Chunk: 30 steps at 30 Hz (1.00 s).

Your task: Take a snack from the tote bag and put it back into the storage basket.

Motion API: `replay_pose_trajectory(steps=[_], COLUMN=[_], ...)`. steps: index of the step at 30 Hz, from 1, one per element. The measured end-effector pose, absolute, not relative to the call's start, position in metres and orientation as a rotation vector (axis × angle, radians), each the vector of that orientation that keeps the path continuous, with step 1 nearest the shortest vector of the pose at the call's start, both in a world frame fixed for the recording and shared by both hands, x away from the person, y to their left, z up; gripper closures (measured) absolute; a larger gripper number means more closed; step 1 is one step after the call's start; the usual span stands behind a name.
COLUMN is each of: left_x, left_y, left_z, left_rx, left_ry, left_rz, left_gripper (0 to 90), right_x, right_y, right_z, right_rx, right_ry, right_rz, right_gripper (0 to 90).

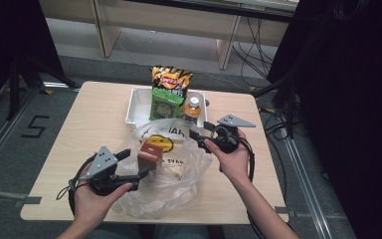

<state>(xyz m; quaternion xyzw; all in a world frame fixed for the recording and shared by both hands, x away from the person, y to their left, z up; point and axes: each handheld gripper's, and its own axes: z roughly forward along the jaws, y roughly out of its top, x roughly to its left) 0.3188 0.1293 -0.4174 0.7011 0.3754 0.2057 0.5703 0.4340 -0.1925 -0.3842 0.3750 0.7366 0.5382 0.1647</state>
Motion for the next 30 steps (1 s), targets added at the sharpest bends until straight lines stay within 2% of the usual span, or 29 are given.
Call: replay_pose_trajectory(steps=[6,30], left_x=[0.316,0.324], left_y=[0.120,0.089], left_z=[-0.416,-0.416], left_rx=[1.645,1.630], left_ry=[0.876,0.961], left_rz=[0.473,0.613], left_gripper=[15.2,15.2], right_x=[0.432,0.431], right_y=[-0.192,-0.189], right_z=[-0.384,-0.386], right_rx=[1.118,1.125], right_ry=[2.096,2.128], right_rz=[1.540,1.528], right_gripper=[32.2,31.9])
